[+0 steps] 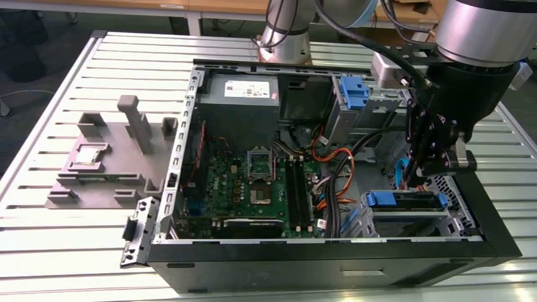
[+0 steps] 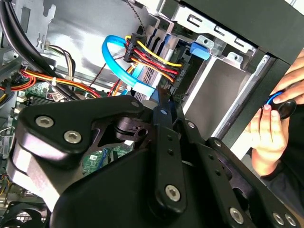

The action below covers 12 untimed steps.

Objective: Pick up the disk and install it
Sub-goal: 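Insert the second disk wire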

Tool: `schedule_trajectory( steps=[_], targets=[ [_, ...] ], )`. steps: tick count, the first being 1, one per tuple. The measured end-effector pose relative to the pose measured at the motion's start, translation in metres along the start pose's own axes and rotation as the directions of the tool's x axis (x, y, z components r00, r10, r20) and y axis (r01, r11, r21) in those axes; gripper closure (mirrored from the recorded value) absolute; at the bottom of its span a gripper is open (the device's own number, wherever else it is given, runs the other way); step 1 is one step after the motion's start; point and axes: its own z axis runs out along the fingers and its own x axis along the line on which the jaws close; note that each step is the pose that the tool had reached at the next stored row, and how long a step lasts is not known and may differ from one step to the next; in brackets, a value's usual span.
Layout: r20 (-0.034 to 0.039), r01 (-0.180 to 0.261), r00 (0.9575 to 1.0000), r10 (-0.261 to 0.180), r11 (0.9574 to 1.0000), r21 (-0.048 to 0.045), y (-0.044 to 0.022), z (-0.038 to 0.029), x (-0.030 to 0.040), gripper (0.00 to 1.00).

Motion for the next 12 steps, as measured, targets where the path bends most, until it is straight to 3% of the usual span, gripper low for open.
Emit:
schedule_trajectory(
  steps=[5,12],
  targets=[
    [0.0062,-0.001,1.0000,0.001,1.0000,-0.0007,-0.0001,0.0003,0.0015,0.84],
    [0.0410,-0.004,0.9992,0.004,1.0000,-0.0041,-0.0003,0.0021,0.0100,0.84]
  ],
)
